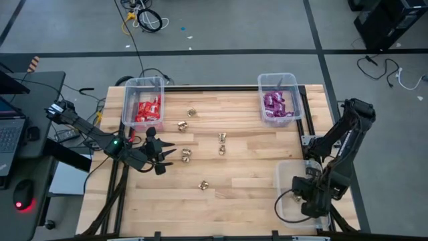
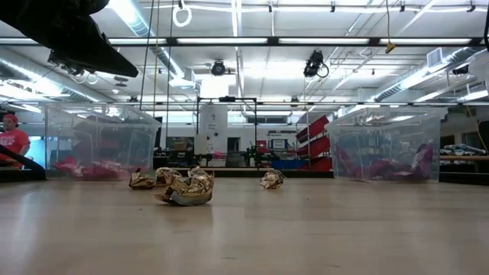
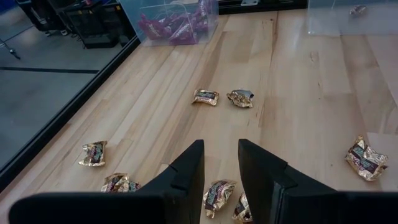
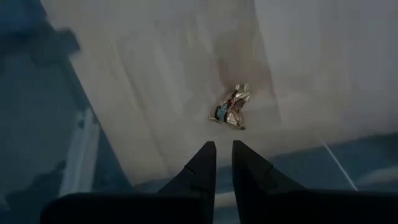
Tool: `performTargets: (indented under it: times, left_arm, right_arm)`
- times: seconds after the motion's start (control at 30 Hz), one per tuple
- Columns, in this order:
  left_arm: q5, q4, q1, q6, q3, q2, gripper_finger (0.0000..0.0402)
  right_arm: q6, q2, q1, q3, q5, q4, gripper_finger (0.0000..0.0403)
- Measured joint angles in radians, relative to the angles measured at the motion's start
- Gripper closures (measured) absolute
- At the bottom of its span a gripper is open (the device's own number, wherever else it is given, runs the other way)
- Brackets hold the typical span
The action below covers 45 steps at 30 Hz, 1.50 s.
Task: Sort candy
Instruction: Put the yellow candy into the bottom right transparent bin
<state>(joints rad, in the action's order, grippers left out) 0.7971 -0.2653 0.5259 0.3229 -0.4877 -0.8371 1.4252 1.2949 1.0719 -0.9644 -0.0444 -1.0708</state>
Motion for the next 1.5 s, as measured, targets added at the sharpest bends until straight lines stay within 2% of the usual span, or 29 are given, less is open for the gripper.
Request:
performTargets:
  times: [0.37, 0.53, 0.67, 1.0, 1.33, 1.5]
  left_arm:
    - [-0.017, -0.001, 0.000, 0.000, 0.000, 0.000, 0.0300]
    - [-0.032, -0.003, 0.000, 0.000, 0.000, 0.000, 0.0300]
    - [-0.032, -0.003, 0.000, 0.000, 0.000, 0.000, 0.0300]
    - [-0.033, -0.024, 0.000, 0.000, 0.000, 0.000, 0.0300]
    - [-0.037, -0.027, 0.000, 0.000, 0.000, 0.000, 0.0300]
    - [-0.083, -0.035, 0.000, 0.007, 0.000, 0.000, 0.0300]
  right_arm:
    - [0.046, 0.000, -0.067, -0.264, 0.112, -0.275, 0.0364]
    - [0.015, 0.000, -0.129, -0.314, 0.124, -0.306, 0.0364]
    - [-0.053, 0.000, -0.182, -0.341, 0.187, -0.298, 0.0364]
    - [-0.316, 0.008, -0.362, -0.351, 0.282, -0.180, 0.0364]
    - [-0.694, 0.058, -0.588, -0.351, 0.317, 0.077, 0.0364]
    - [-0.899, 0.089, -0.677, -0.351, 0.319, 0.221, 0.0364]
